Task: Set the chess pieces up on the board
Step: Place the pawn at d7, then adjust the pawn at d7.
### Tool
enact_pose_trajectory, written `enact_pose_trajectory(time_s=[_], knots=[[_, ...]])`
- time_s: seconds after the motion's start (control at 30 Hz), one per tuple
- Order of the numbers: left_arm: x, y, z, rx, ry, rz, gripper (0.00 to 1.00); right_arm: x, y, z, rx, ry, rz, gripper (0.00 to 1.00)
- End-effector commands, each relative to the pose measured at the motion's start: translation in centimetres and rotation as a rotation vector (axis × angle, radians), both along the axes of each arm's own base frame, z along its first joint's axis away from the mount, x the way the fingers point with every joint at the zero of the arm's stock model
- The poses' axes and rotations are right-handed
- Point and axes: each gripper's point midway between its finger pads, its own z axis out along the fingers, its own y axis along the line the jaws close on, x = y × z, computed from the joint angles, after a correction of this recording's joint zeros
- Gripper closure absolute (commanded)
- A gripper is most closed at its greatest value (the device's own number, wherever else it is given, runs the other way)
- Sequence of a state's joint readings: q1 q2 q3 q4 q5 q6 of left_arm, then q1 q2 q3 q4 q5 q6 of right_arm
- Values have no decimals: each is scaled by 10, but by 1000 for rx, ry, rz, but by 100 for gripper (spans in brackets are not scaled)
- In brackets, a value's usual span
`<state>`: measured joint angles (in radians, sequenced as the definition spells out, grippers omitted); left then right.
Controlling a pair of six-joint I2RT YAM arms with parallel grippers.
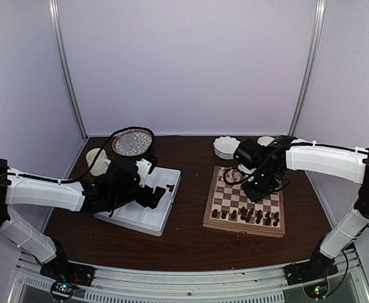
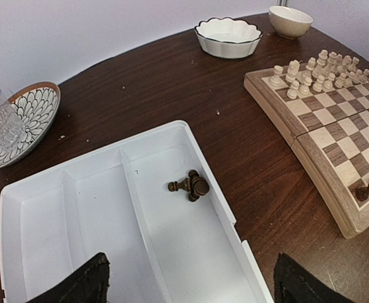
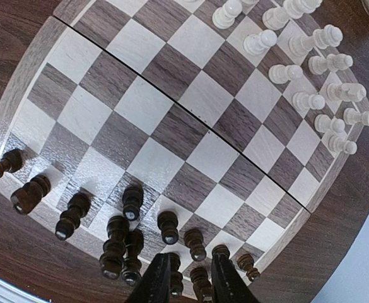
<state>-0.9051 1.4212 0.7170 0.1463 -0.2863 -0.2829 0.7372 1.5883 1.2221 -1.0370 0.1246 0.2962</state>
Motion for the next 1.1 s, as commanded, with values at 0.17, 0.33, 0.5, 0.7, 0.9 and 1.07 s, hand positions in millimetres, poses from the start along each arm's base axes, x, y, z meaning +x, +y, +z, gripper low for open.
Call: enact_pose_trajectory(time_s=[0.17, 0.33, 0.5, 0.7, 0.9, 1.07], knots=[[4, -7, 12, -25, -17, -8, 10, -32, 0, 17, 61, -13, 42, 71], [4, -7, 13, -23, -19, -6, 10, -41, 5, 5, 74, 28, 80, 71], [4, -7, 13, -24, -19, -7, 10, -45, 12, -9, 77, 72, 114, 71], [4, -7, 13, -21, -19, -11, 10, -43, 19, -14, 85, 75, 135, 69], [4, -8, 13, -23, -19, -12, 10, -42, 20, -19, 75, 84, 140, 69], [4, -8, 14, -25, -19, -14, 10, -42, 20, -22, 70, 90, 139, 70]])
